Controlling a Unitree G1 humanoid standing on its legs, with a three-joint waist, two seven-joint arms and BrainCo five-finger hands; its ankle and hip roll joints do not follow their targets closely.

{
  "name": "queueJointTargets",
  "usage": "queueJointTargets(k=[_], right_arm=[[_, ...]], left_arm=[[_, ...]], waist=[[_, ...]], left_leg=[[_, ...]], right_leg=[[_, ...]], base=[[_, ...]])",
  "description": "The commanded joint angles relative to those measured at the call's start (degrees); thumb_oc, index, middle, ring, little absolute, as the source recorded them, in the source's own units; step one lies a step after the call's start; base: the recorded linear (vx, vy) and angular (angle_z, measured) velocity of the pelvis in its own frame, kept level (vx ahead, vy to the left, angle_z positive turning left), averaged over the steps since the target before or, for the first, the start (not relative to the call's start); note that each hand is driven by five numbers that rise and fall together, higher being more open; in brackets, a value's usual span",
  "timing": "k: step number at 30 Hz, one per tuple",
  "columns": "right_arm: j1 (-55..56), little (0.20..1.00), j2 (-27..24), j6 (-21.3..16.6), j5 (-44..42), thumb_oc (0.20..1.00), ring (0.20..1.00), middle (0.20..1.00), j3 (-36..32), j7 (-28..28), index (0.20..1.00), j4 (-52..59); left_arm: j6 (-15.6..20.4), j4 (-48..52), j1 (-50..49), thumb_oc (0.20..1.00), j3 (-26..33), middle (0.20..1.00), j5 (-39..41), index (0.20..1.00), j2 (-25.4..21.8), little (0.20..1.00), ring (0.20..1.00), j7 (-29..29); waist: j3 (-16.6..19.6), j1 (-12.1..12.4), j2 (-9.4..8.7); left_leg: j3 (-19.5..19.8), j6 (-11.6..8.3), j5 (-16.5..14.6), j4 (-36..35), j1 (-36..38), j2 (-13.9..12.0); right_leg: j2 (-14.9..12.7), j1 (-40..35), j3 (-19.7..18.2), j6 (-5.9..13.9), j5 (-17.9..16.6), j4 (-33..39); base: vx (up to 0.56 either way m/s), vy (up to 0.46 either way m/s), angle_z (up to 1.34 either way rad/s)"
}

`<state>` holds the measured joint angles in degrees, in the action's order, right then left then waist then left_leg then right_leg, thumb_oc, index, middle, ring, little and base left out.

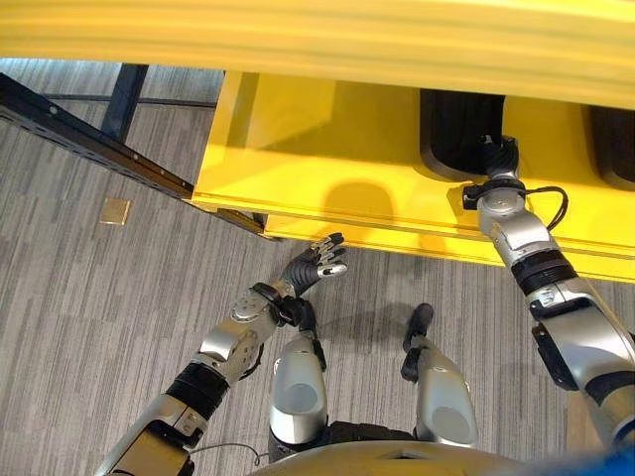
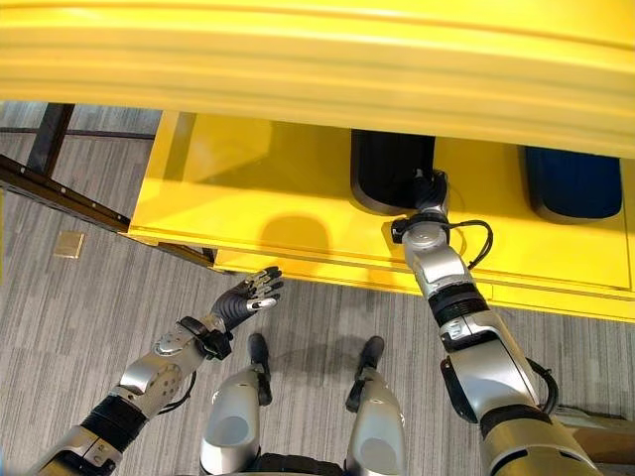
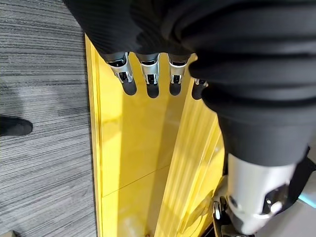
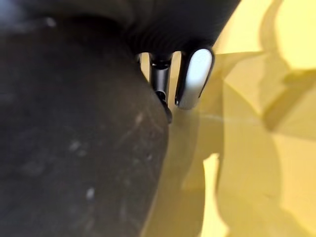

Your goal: Move parts from the plastic box to the shelf.

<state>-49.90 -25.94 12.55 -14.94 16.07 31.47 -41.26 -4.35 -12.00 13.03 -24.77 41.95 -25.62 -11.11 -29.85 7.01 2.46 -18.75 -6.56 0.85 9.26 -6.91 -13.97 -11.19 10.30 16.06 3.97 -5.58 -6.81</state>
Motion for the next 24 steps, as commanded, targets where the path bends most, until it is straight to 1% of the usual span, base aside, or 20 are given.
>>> queueJointTargets(k=[1, 10, 14, 16, 18, 21, 24], right_arm=[[-5.5, 0.200, -4.0, -1.1, 2.4, 0.200, 0.200, 0.200, 0.1, 1.4, 0.200, 0.2], [-9.2, 0.200, -5.9, 0.4, 3.8, 0.200, 0.200, 0.200, 2.3, 1.7, 0.200, -3.6], [-11.8, 0.200, -6.8, 0.7, 4.6, 0.200, 0.200, 0.200, 3.4, 2.4, 0.200, -5.4], [-12.4, 0.200, -7.4, 0.8, 5.1, 0.200, 0.200, 0.200, 4.1, 2.2, 0.200, -5.8], [-12.6, 0.200, -7.4, 0.9, 5.7, 0.200, 0.200, 0.200, 4.6, 2.3, 0.200, -5.8], [-12.9, 0.200, -7.3, 1.2, 5.9, 0.200, 0.200, 0.200, 4.7, 2.6, 0.200, -5.9], [-14.2, 0.200, -7.9, 1.4, 5.4, 0.200, 0.200, 0.200, 5.1, 2.0, 0.200, -6.6]], left_arm=[[1.6, 6.2, -0.4, 1.000, -3.6, 1.000, 1.6, 1.000, -1.0, 1.000, 1.000, 0.0], [0.4, 6.8, 0.7, 1.000, -4.5, 1.000, 2.1, 1.000, -1.7, 1.000, 1.000, 1.4], [-0.1, 6.9, 1.2, 1.000, -5.1, 1.000, 1.1, 1.000, -1.9, 1.000, 1.000, 0.6], [0.2, 7.6, 1.2, 1.000, -5.4, 1.000, 2.5, 1.000, -2.2, 1.000, 1.000, 2.2], [1.2, 7.5, 1.5, 1.000, -5.2, 1.000, 0.6, 1.000, -2.3, 1.000, 1.000, 3.6], [0.5, 7.4, 1.7, 1.000, -5.2, 1.000, -2.1, 1.000, -2.7, 1.000, 1.000, 2.1], [-0.5, 7.3, 1.4, 1.000, -5.8, 1.000, -0.8, 1.000, -3.3, 1.000, 1.000, 1.6]], waist=[[1.1, 1.2, 1.11], [0.1, 1.7, 1.33], [0.1, 1.9, 1.75], [0.1, 1.9, 1.95], [0.1, 1.9, 1.97], [0.1, 2.0, 1.99], [0.1, 2.1, 2.24]], left_leg=[[0.3, 1.15, 0.8, 2.7, -2.5, 0.0], [0.6, 1.09, 0.0, 4.3, -3.8, -0.1], [0.7, 1.19, 0.1, 4.5, -5.4, 0.1], [0.8, 1.25, 0.0, 4.6, -5.7, 0.2], [0.9, 1.36, -0.1, 4.6, -5.8, 0.4], [0.8, 1.36, -0.2, 4.9, -6.1, 0.3], [0.8, 1.34, -0.2, 5.0, -6.4, 0.2]], right_leg=[[-4.7, 0.6, 1.6, 4.23, 7.5, -11.2], [-5.2, 2.5, 1.7, 4.22, 8.4, -13.7], [-5.2, 4.7, 1.7, 4.18, 8.5, -14.7], [-5.4, 5.1, 1.8, 4.14, 8.7, -15.1], [-5.4, 5.4, 1.7, 4.20, 8.7, -15.3], [-5.6, 5.8, 1.8, 4.22, 8.7, -15.6], [-5.7, 6.2, 1.9, 4.19, 8.8, -15.9]], base=[[0.00, 0.000, 0.00], [0.01, -0.025, 0.01], [0.00, -0.006, 0.01], [0.00, 0.000, 0.00], [0.00, 0.000, 0.00], [0.00, 0.000, 0.00], [0.00, 0.000, 0.00]])
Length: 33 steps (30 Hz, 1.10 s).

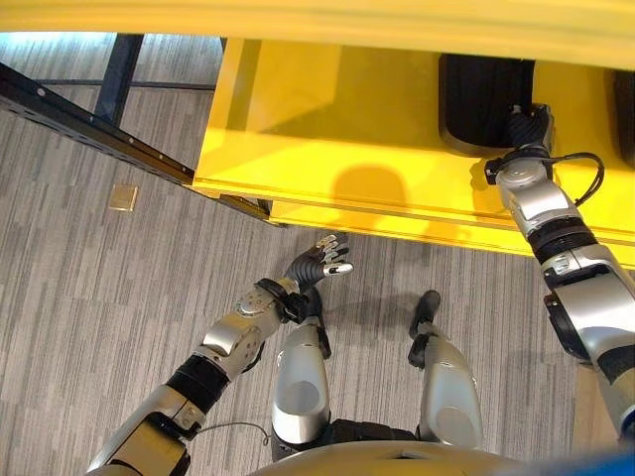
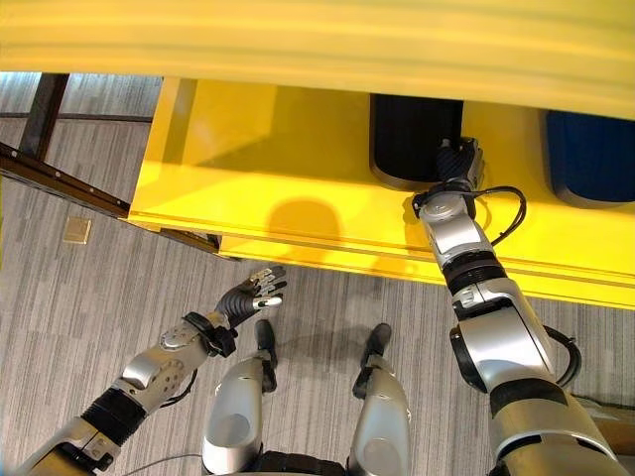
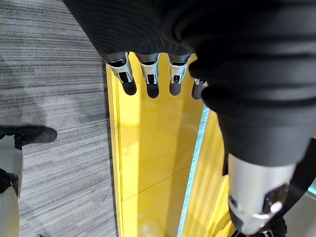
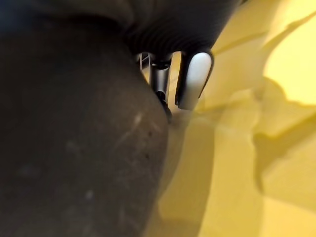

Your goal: Move parts from the plastic box to the shelf.

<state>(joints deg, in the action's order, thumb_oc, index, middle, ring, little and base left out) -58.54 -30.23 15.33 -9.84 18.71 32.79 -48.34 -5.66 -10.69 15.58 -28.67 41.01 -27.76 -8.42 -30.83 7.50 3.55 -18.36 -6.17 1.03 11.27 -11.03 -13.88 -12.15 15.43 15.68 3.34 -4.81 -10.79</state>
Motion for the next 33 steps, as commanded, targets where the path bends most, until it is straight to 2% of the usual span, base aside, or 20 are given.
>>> queueJointTargets(k=[1, 18, 23, 33], right_arm=[[-5.7, 0.200, -3.7, -1.5, 0.4, 0.200, 0.200, 0.200, 2.6, 0.6, 0.200, 0.4], [-7.1, 0.200, -2.7, -0.9, 0.1, 0.200, 0.200, 0.200, 4.0, -0.1, 0.200, 0.4], [-7.1, 0.200, -2.3, -1.0, -0.3, 0.200, 0.200, 0.200, 4.2, 1.4, 0.200, 0.0], [-7.6, 0.200, -1.5, -1.1, -1.8, 0.200, 0.200, 0.200, 3.6, 1.8, 0.200, -0.3]], left_arm=[[0.8, 5.9, -1.2, 1.000, -2.0, 1.000, 0.4, 1.000, -1.3, 1.000, 1.000, -1.2], [0.8, 5.4, -1.3, 1.000, -3.0, 1.000, 0.3, 1.000, -0.8, 1.000, 1.000, -0.8], [1.9, 5.1, -1.3, 1.000, -3.3, 1.000, 0.3, 1.000, -0.5, 1.000, 1.000, -0.4], [1.8, 4.8, -1.0, 1.000, -3.4, 1.000, 0.6, 1.000, -0.6, 1.000, 1.000, -0.5]], waist=[[1.0, 1.6, 1.20], [1.0, 1.6, 1.55], [1.0, 1.6, 1.60], [1.0, 1.6, 1.75]], left_leg=[[0.4, 0.96, -0.5, 3.0, -2.3, 0.2], [0.2, 0.97, -0.4, 2.8, -2.0, 0.1], [0.1, 0.95, -0.5, 3.1, -1.9, -0.1], [0.1, 0.89, -0.6, 3.6, -2.1, -0.3]], right_leg=[[-4.8, 1.2, 2.3, 4.83, 8.0, -12.0], [-5.3, 1.4, 2.7, 4.81, 8.2, -12.7], [-5.5, 1.3, 2.8, 4.79, 8.2, -13.1], [-5.8, 1.5, 2.9, 4.84, 8.3, -13.6]], base=[[0.00, 0.000, 0.00], [0.00, 0.000, 0.00], [0.00, 0.000, 0.00], [0.00, 0.000, 0.00]])
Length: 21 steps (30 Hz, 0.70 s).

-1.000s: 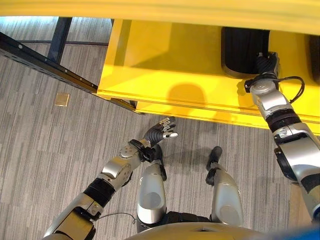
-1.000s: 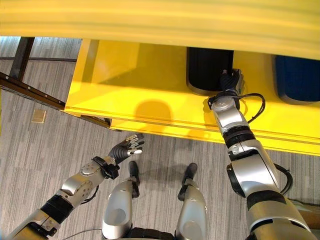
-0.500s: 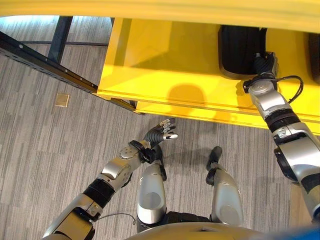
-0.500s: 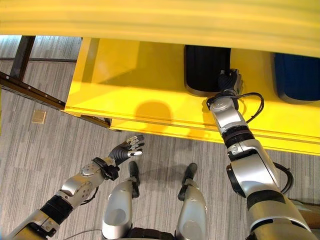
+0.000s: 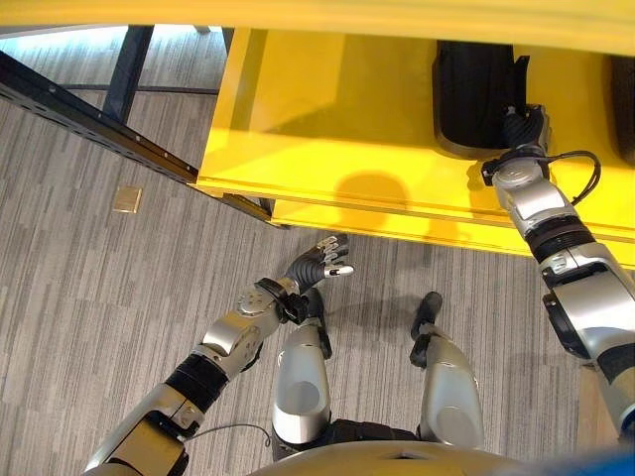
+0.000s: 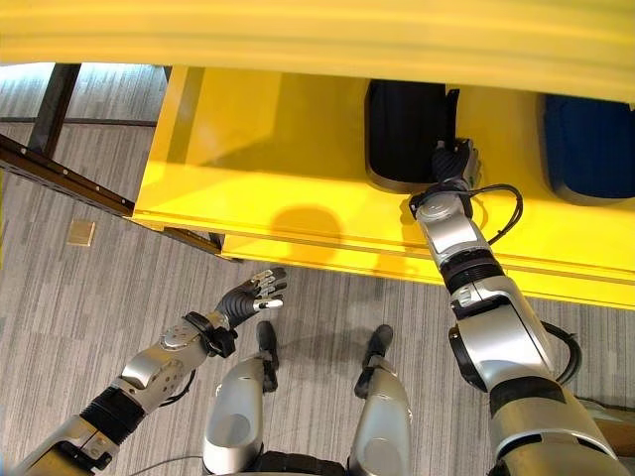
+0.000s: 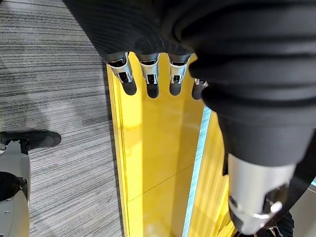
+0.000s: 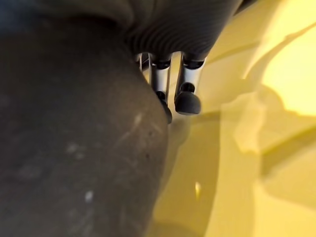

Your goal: Move parts from the plastic box to the shelf.

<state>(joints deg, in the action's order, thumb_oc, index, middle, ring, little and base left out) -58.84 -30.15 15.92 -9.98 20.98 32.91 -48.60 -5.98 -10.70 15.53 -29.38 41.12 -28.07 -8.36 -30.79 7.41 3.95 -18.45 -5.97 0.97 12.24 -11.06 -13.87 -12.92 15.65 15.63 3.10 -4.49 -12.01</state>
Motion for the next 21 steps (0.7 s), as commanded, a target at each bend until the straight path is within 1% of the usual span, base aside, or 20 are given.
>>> queueJointTargets(k=[1, 6, 13, 18, 21], right_arm=[[-7.3, 0.200, -1.7, -1.7, -1.8, 0.200, 0.200, 0.200, 1.4, 1.7, 0.200, -0.1], [-7.2, 0.200, -1.8, -2.5, -1.6, 0.200, 0.200, 0.200, 1.1, 2.5, 0.200, 0.2], [-7.9, 0.200, -2.0, -2.0, -1.0, 0.200, 0.200, 0.200, 1.4, 3.0, 0.200, -0.1], [-8.4, 0.200, -2.2, -1.2, -0.7, 0.200, 0.200, 0.200, 1.7, 3.1, 0.200, 0.1], [-9.0, 0.200, -2.5, -1.3, -1.6, 0.200, 0.200, 0.200, 1.9, 3.0, 0.200, -0.4]], left_arm=[[1.9, 4.8, -0.9, 1.000, -2.7, 1.000, 0.5, 1.000, -0.2, 1.000, 1.000, -0.4], [1.8, 5.2, -1.2, 1.000, -2.9, 1.000, 0.9, 1.000, -0.2, 1.000, 1.000, 0.0], [2.1, 4.8, -1.2, 1.000, -3.3, 1.000, 0.9, 1.000, -0.3, 1.000, 1.000, -0.1], [1.7, 5.2, -1.3, 1.000, -3.5, 1.000, 1.0, 1.000, -0.4, 1.000, 1.000, 0.1], [1.4, 5.1, -1.0, 1.000, -3.7, 1.000, 1.0, 1.000, -0.3, 1.000, 1.000, 0.2]], waist=[[1.0, 1.7, 1.34], [1.0, 1.7, 1.32], [1.0, 1.8, 1.37], [1.0, 1.8, 1.42], [1.0, 1.8, 1.40]], left_leg=[[0.3, 0.73, -0.5, 2.7, -2.1, -0.3], [0.3, 0.77, -0.6, 2.8, -2.2, -0.3], [0.3, 0.75, -0.7, 3.0, -2.3, -0.4], [0.2, 0.72, -0.7, 3.1, -2.3, -0.6], [0.3, 0.74, -0.7, 3.3, -2.5, -0.6]], right_leg=[[-5.1, 1.4, 2.9, 5.08, 8.0, -12.5], [-5.1, 1.5, 2.9, 5.17, 8.0, -12.6], [-5.3, 1.4, 3.0, 5.22, 7.9, -12.6], [-5.4, 1.4, 3.1, 5.30, 7.9, -12.8], [-5.5, 1.6, 3.0, 5.27, 7.9, -12.9]], base=[[0.00, 0.000, 0.00], [0.00, 0.000, 0.00], [0.00, 0.000, 0.00], [0.00, 0.000, 0.00], [0.00, 0.000, 0.00]])
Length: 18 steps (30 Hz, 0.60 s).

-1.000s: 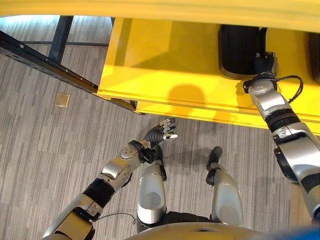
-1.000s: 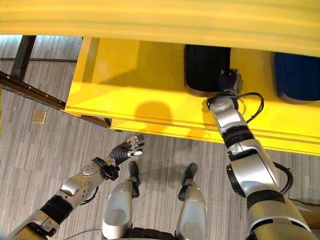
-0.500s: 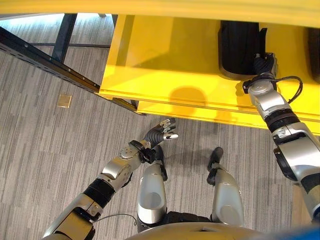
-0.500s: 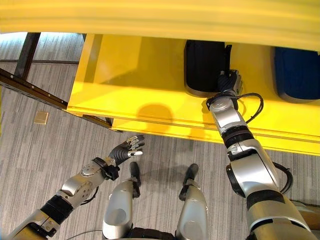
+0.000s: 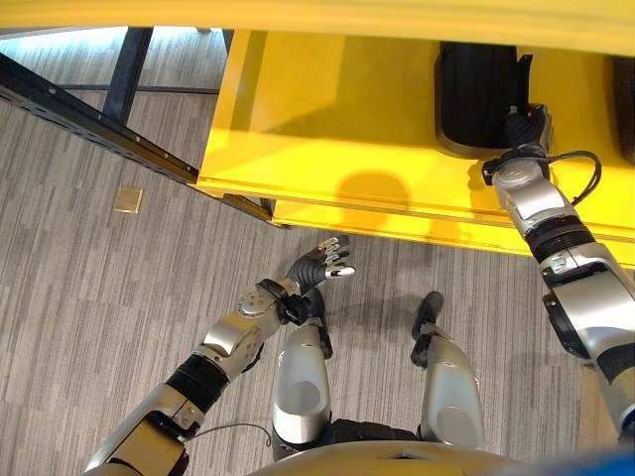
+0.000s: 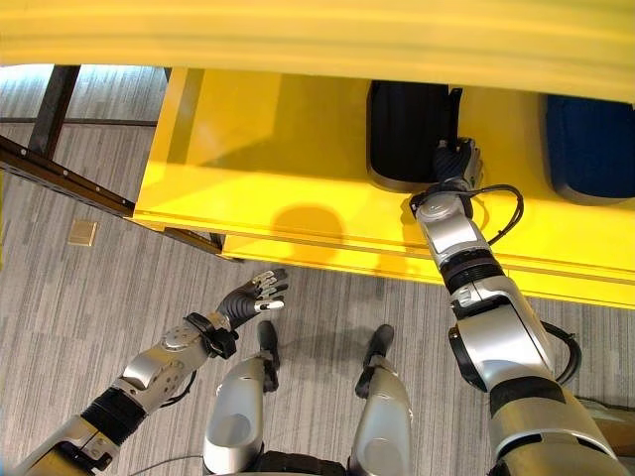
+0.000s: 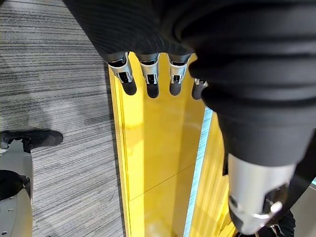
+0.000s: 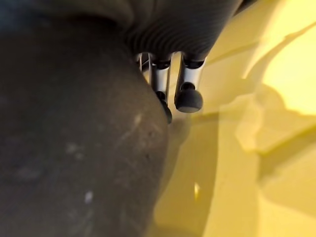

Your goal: Move parts from the plastic box to the shelf.

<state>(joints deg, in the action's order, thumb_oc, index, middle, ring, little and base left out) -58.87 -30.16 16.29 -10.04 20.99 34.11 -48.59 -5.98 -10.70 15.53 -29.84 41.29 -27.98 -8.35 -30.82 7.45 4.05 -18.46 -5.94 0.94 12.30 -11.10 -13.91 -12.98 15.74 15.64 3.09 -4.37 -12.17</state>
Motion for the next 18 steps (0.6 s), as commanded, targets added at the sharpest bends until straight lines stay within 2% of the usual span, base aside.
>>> queueJointTargets(k=[1, 11, 13, 15, 18], right_arm=[[-8.9, 0.200, -2.5, -1.8, -1.3, 0.200, 0.200, 0.200, 1.9, 1.8, 0.200, -0.5], [-10.2, 0.200, -2.5, -1.7, -3.4, 0.200, 0.200, 0.200, 2.3, 3.2, 0.200, -1.9], [-10.4, 0.746, -2.5, -1.8, -4.2, 0.746, 0.746, 0.746, 2.2, 3.4, 0.746, -2.1], [-10.2, 1.000, -2.4, -2.2, -4.7, 1.000, 1.000, 1.000, 1.9, 3.3, 1.000, -2.0], [-9.8, 1.000, -2.0, -2.4, -6.7, 1.000, 1.000, 1.000, 1.5, 2.7, 1.000, -2.0]], left_arm=[[1.3, 5.2, -1.0, 1.000, -3.3, 1.000, 0.9, 1.000, -0.5, 1.000, 1.000, 0.2], [1.1, 5.0, -0.7, 1.000, -4.0, 1.000, 1.0, 1.000, -0.5, 1.000, 1.000, 0.3], [1.1, 5.1, -0.8, 1.000, -4.2, 1.000, 1.2, 1.000, -0.6, 1.000, 1.000, 0.3], [1.0, 5.2, -0.9, 1.000, -4.2, 1.000, 1.1, 1.000, -0.6, 1.000, 1.000, 0.2], [0.7, 5.2, -0.8, 1.000, -4.3, 1.000, 1.1, 1.000, -0.5, 1.000, 1.000, 0.4]], waist=[[1.0, 1.8, 1.31], [1.0, 2.0, 1.45], [1.0, 1.9, 1.44], [1.0, 1.9, 1.43], [1.0, 1.8, 1.41]], left_leg=[[0.3, 0.70, -0.7, 3.3, -2.5, -0.6], [0.3, 0.69, -0.7, 3.4, -2.5, -0.7], [0.2, 0.65, -0.8, 3.4, -2.4, -0.7], [0.2, 0.64, -0.8, 3.4, -2.3, -0.8], [0.1, 0.61, -0.8, 3.4, -2.2, -0.7]], right_leg=[[-5.5, 1.5, 3.0, 5.31, 7.8, -12.8], [-5.7, 1.5, 3.2, 5.34, 7.9, -13.1], [-5.7, 1.4, 3.2, 5.33, 7.9, -13.0], [-5.7, 1.3, 3.3, 5.33, 7.9, -13.0], [-5.7, 1.3, 3.2, 5.33, 8.0, -13.1]], base=[[0.00, 0.000, 0.00], [0.00, 0.000, 0.00], [0.00, 0.000, 0.00], [0.00, 0.000, 0.00], [0.00, 0.000, 0.00]])
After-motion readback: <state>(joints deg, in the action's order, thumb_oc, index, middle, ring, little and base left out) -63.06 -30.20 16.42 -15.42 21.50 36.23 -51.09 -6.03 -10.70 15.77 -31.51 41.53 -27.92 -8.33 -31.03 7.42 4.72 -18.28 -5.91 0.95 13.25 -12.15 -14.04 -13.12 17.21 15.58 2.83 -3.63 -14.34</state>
